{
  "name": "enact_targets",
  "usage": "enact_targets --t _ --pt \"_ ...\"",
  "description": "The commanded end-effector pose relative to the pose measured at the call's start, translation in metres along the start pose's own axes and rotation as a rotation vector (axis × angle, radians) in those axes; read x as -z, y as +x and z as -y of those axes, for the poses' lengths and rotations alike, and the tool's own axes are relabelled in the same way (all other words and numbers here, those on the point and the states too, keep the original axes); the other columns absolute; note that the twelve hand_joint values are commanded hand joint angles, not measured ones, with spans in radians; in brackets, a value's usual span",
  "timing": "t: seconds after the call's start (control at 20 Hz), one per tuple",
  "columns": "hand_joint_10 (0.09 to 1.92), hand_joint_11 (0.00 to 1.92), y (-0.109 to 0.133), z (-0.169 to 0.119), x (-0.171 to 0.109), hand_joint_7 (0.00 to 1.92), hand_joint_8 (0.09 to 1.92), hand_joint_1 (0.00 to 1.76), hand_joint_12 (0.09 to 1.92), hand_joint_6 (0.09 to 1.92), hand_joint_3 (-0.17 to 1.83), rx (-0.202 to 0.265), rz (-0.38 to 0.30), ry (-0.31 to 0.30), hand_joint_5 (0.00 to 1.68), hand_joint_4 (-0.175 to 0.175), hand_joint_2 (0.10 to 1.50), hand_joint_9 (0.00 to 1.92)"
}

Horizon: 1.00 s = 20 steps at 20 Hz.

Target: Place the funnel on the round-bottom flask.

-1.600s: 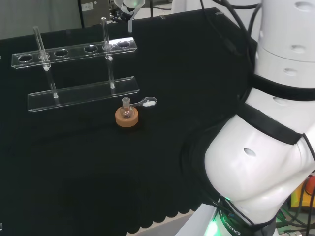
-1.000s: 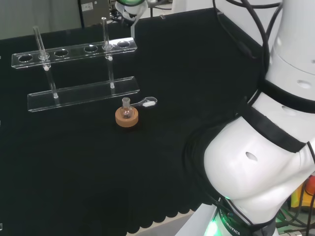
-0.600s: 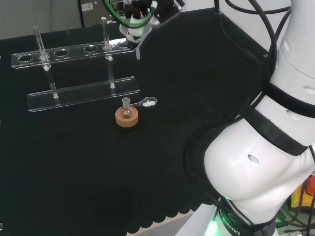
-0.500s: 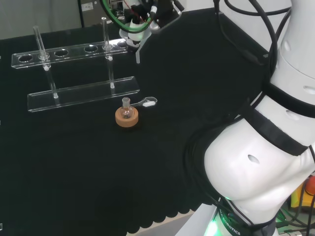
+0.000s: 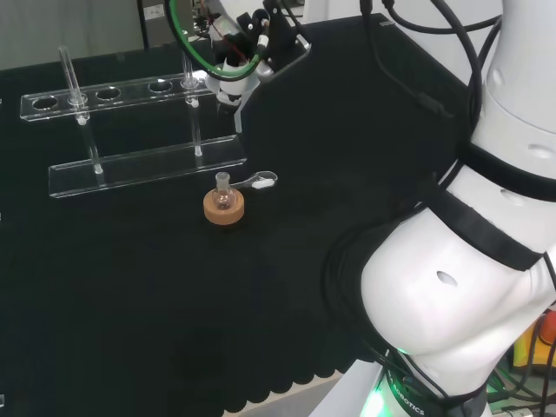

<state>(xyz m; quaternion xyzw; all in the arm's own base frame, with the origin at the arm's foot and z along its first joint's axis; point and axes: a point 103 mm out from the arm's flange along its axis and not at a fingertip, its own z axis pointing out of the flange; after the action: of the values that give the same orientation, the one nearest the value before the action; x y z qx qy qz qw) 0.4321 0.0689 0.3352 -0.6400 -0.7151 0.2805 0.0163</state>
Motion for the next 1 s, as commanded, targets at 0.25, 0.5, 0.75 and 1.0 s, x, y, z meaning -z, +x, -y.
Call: enact_targets --t 0.25,0.5,0.75,1.0 --pt "0.71 0.1 0.022 -0.003 -0.012 0.34 0.82 0.76 1.41 0.53 0.49 0.026 0.003 0.015 0.43 -0.045 0.69 0.67" --pt "0.71 0.1 0.026 -0.006 -0.014 0.34 0.82 0.76 1.41 0.52 0.49 0.037 0.01 0.024 0.43 -0.045 0.69 0.67" --pt "0.71 0.1 0.039 -0.01 -0.019 0.33 0.81 0.76 1.41 0.52 0.49 0.029 0.015 0.036 0.43 -0.046 0.69 0.67" --pt "0.71 0.1 0.045 -0.015 -0.026 0.33 0.81 0.76 1.41 0.52 0.49 0.041 0.006 0.038 0.43 -0.046 0.69 0.67"
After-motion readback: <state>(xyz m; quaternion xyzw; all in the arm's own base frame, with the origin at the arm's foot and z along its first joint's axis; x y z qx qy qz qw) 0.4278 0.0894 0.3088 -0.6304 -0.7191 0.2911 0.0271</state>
